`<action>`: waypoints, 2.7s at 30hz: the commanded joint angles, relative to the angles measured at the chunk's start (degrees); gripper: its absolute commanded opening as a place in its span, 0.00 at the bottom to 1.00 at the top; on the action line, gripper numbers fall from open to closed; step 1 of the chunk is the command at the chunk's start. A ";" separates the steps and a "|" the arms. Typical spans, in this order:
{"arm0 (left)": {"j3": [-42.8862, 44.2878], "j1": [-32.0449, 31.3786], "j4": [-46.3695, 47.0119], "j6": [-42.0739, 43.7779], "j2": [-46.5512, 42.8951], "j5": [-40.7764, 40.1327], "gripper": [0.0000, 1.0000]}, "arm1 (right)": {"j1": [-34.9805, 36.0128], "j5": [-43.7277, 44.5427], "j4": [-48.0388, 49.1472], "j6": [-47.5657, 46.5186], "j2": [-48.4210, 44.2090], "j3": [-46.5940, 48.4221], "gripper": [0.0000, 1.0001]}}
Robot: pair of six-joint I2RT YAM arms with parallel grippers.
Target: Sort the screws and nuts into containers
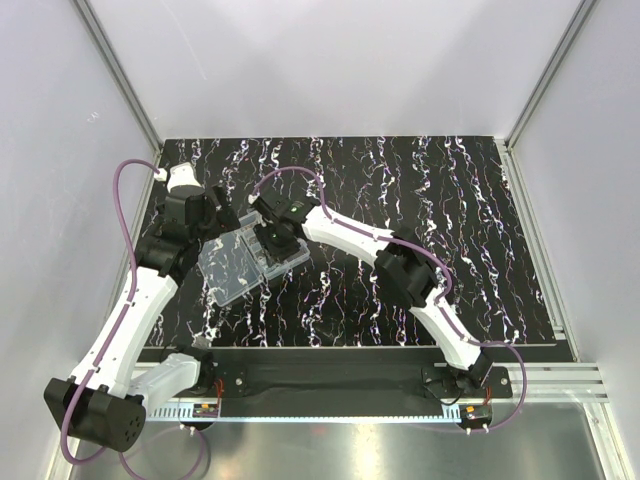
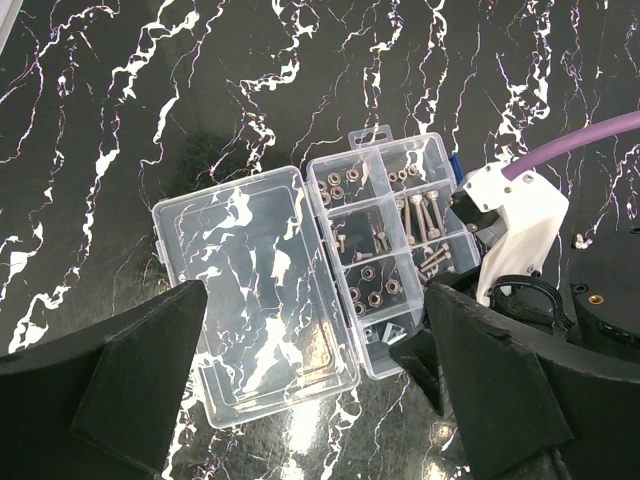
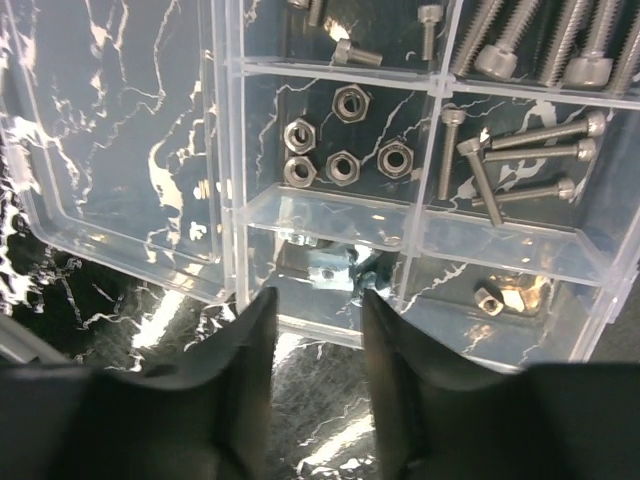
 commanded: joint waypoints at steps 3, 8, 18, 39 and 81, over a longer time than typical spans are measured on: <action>-0.14 -0.07 2.47 0.27 -0.83 0.55 0.99 | 0.58 -1.66 0.45 -0.66 -2.54 3.92 0.55; -0.14 -0.07 2.47 0.19 -0.83 0.55 0.99 | -0.30 2.18 -3.23 -0.75 -3.51 7.44 0.59; -0.05 -0.07 2.47 0.19 -1.01 0.55 0.99 | -17.25 14.91 0.98 6.54 -13.88 -9.07 0.61; -0.05 -0.15 2.20 0.36 -0.30 -0.41 0.99 | -23.33 16.97 4.14 -2.86 -5.09 -11.62 0.60; -0.06 -0.07 2.46 0.27 0.05 0.38 0.99 | -23.33 12.92 1.85 -0.31 -12.11 -14.36 0.14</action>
